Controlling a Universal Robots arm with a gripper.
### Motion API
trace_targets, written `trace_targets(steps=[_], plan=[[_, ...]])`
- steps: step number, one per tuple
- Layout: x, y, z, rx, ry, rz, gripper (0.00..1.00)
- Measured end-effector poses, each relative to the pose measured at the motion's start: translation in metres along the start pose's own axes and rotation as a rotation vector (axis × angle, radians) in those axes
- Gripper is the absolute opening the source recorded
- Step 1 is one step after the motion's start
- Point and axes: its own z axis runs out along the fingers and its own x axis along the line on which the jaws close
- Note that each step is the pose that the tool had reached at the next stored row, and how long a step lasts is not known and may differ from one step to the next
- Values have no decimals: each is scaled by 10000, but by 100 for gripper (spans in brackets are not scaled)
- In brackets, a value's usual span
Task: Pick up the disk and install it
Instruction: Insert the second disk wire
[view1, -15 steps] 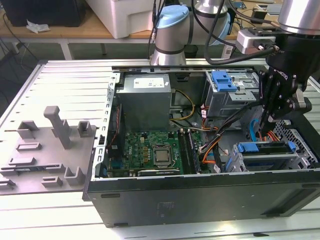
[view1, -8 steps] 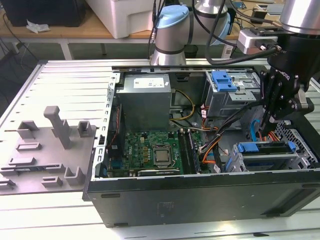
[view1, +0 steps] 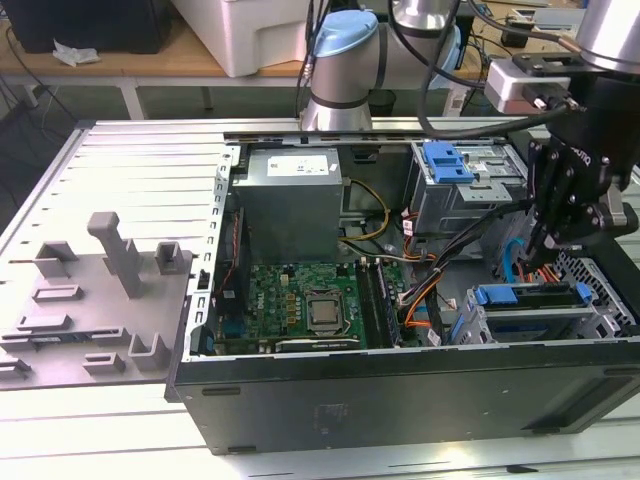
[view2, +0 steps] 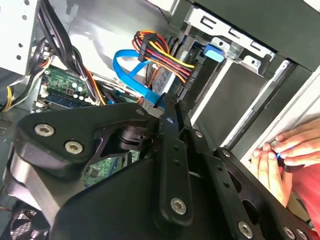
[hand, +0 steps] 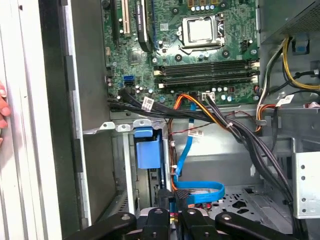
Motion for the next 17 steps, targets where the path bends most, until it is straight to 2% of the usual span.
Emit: trace_targets(steps=[6, 10, 17], plan=[[78, -22, 9, -4, -44, 3, 16], [81, -23, 12, -15, -42, -2, 16], [81, -51, 25, -92, -43, -220, 16]])
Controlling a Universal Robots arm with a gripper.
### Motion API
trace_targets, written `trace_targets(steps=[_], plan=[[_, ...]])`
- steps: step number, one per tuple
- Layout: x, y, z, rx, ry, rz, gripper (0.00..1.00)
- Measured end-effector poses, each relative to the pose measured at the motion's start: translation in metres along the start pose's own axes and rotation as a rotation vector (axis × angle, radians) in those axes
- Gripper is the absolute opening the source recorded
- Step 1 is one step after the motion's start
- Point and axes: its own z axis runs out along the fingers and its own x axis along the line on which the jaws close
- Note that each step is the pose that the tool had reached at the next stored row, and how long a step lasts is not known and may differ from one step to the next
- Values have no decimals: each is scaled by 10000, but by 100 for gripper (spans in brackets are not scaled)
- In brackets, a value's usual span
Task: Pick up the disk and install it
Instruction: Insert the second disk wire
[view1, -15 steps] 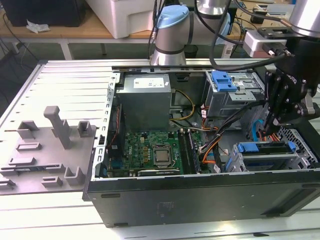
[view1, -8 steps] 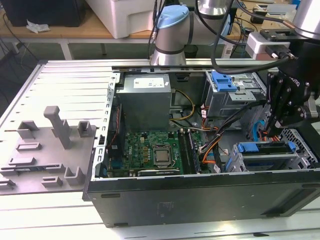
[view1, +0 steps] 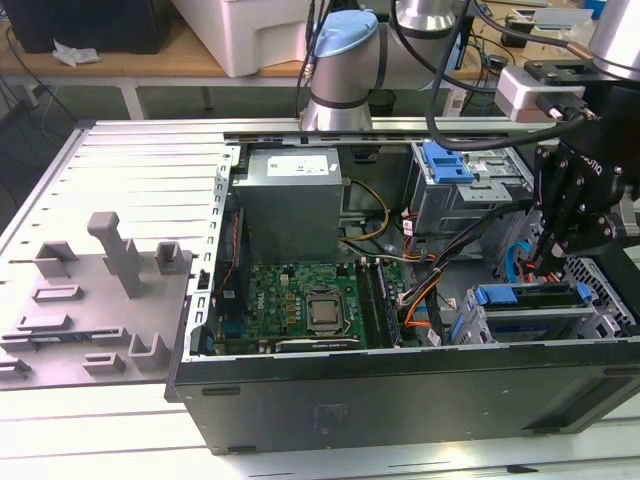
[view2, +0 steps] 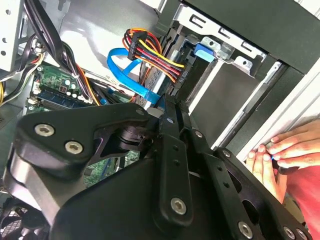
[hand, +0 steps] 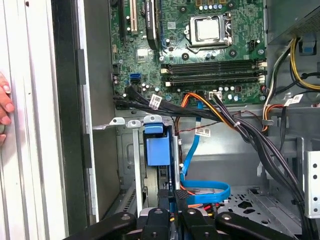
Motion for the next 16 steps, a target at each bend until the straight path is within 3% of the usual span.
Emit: trace_targets(steps=[16], plan=[[13, -2, 14, 18, -9, -242, 16]])
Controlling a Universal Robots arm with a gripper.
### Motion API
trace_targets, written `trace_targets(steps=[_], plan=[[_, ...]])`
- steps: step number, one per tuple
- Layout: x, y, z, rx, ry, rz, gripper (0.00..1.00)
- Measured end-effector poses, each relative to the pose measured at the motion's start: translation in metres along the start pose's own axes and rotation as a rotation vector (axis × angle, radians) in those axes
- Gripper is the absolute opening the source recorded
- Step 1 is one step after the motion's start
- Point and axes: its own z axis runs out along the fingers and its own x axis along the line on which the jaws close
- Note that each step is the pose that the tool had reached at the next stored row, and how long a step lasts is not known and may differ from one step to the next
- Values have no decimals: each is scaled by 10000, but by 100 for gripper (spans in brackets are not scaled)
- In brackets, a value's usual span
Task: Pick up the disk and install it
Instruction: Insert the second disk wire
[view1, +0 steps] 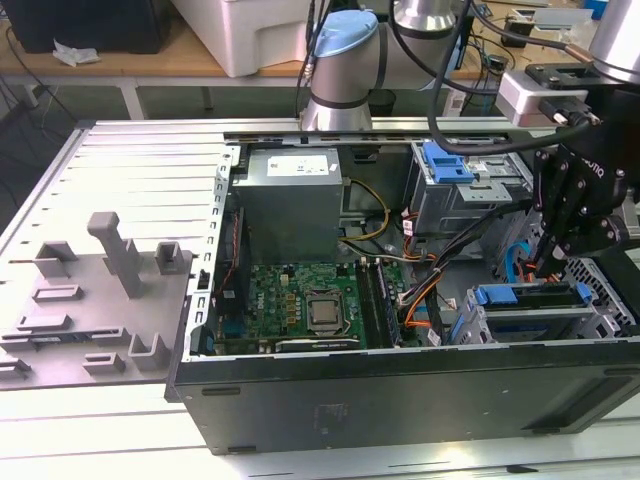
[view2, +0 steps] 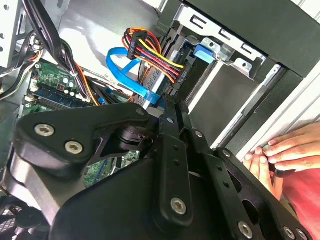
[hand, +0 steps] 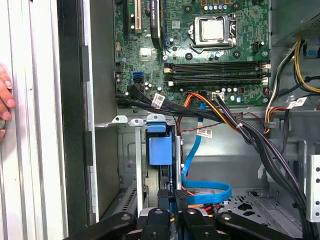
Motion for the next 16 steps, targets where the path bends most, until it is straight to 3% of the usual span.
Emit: trace_targets(steps=[8, 16], plan=[[24, 0, 30, 23, -9, -251, 16], [62, -1, 40, 22, -65, -254, 16]])
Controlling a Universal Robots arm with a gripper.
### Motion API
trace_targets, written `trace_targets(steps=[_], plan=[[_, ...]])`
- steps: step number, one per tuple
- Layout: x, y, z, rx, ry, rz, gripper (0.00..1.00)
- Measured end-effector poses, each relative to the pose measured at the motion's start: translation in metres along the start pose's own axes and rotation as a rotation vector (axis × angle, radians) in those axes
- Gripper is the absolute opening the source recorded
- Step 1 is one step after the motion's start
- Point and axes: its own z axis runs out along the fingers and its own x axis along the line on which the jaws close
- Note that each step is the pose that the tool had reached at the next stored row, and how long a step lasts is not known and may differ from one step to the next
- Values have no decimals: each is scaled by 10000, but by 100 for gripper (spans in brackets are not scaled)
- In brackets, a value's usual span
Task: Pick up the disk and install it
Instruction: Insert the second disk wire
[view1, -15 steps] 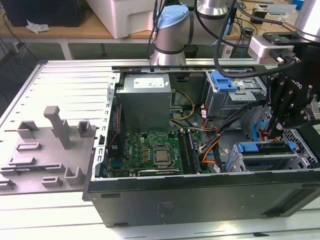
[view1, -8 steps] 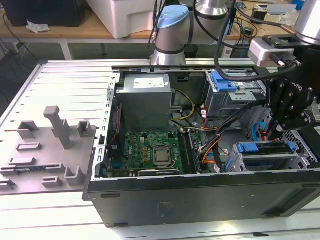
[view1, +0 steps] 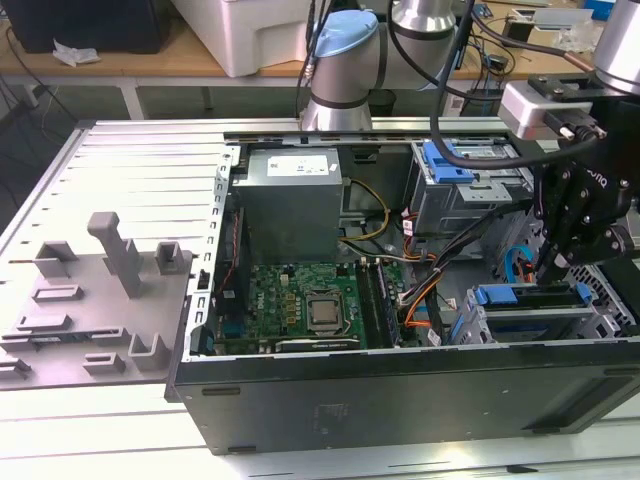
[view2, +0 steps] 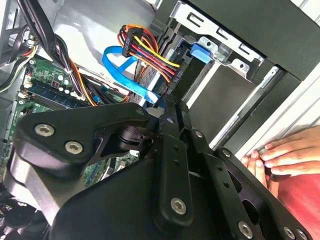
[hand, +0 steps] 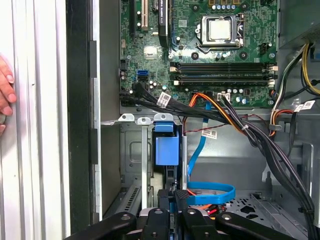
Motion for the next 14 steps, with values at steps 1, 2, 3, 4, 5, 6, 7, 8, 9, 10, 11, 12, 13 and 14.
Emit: trace_targets(steps=[1, 2, 3, 4, 5, 6, 7, 8, 9, 10, 11, 12, 13, 14], plan=[[1, 0, 0, 0, -4, 0, 16], [1, 0, 1, 0, -10, 0, 16], [1, 0, 1, 0, -11, 0, 16], [1, 0, 2, 0, -13, 0, 16], [1, 0, 2, 0, -13, 0, 16], [1, 0, 2, 0, -13, 0, 16], [1, 0, 2, 0, -13, 0, 16], [1, 0, 3, 0, -14, 0, 16], [1, 0, 4, 0, -21, 0, 16], [0, 0, 6, 0, -28, 1, 16], [0, 0, 6, 0, -41, 1, 16], [0, 0, 7, 0, -50, 1, 16], [0, 0, 8, 0, -61, 1, 16], [0, 0, 9, 0, -71, 2, 16]])
